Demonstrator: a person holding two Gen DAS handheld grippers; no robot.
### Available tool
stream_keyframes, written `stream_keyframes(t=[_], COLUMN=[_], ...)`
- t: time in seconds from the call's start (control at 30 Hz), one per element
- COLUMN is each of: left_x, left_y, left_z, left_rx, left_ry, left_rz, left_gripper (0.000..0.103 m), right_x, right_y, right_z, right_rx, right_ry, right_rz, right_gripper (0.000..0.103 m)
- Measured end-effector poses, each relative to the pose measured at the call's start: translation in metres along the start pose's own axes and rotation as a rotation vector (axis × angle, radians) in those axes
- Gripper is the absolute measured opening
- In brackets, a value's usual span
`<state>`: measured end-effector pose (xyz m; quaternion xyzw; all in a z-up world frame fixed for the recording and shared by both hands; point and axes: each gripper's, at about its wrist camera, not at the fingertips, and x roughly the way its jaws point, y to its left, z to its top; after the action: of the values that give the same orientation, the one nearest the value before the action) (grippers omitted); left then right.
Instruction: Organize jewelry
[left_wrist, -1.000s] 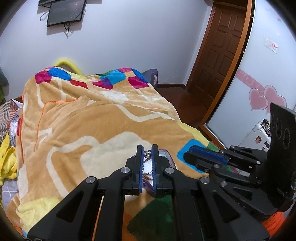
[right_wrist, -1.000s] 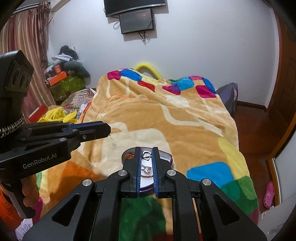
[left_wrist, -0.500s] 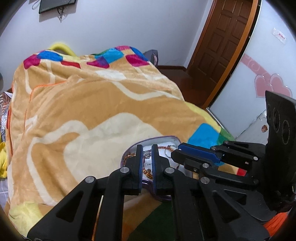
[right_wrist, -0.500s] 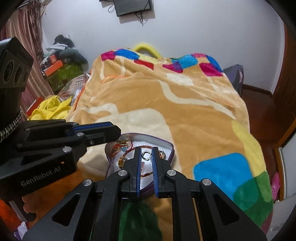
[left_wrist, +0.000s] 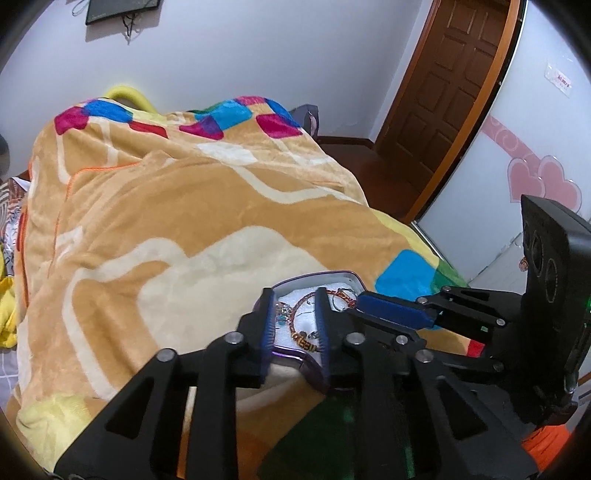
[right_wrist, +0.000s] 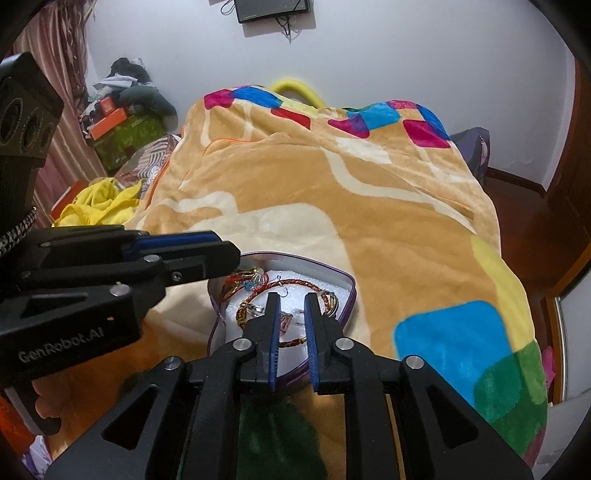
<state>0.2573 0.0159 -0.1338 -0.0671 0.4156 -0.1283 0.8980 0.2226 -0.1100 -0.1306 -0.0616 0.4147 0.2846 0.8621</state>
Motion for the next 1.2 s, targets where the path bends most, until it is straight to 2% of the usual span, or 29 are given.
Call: stream_keyframes(t=[0.13,0.3,0.47,0.67,0.77,0.83,1.03,1.1,1.17,1.2], left_x=[-0.02,-0.057,-0.098,-0.157,-0.191,-0.209,-0.254,-0.265,-0.273,-0.278], left_y=[-0.002,-0.01,-0.024,-0.048,-0.061,-0.068,-0.083,-0.088,-0.091,-0.091], left_z=[0.0,-0.001,-0.003,-0.011,-0.019,-0.025,-0.047,-0.054,-0.06,-0.063], left_rx=[0.006,0.016,0.044,0.094,0.102,0.105,0.095,0.095,0.09,0.083], left_ry=[-0.036,-0.115,-0.19,-0.331,-0.43,-0.487,-0.624,-0.664,-0.694,-0.707], left_rz=[0.012,0.028,0.054,0.122,0.142,0.152,0.172,0.197,0.214,0.216], left_gripper=[0.029,0.032,0.034,0.036,0.043,0.053,0.063,0.068,0.077,0.086], right_x=[-0.012,-0.044,-0.093,-0.16,-0.191,-0.207,-0.247,-0.254,-0.257,-0.256], right_y=[0.004,0.01,0.014,0.027,0.037,0.045,0.067,0.072,0.077,0.078], right_z=[0.0,0.002,0.004,0.003,-0.003,-0.008,-0.025,-0.029,-0.031,-0.031], right_rx=[-0.018,-0.022,-0.007,0.01,0.005,-0.004,-0.025,-0.028,-0.032,-0.034], right_ry=[-0.028,-0.102,-0.219,-0.396,-0.485,-0.533,-0.666,-0.692,-0.717,-0.725], right_rz=[-0.027,-0.041,-0.037,-0.033,-0.033,-0.047,-0.087,-0.103,-0.123,-0.131], right_gripper=[0.025,0.025,0.026,0.026,0.026,0.026,0.026,0.031,0.045,0.047])
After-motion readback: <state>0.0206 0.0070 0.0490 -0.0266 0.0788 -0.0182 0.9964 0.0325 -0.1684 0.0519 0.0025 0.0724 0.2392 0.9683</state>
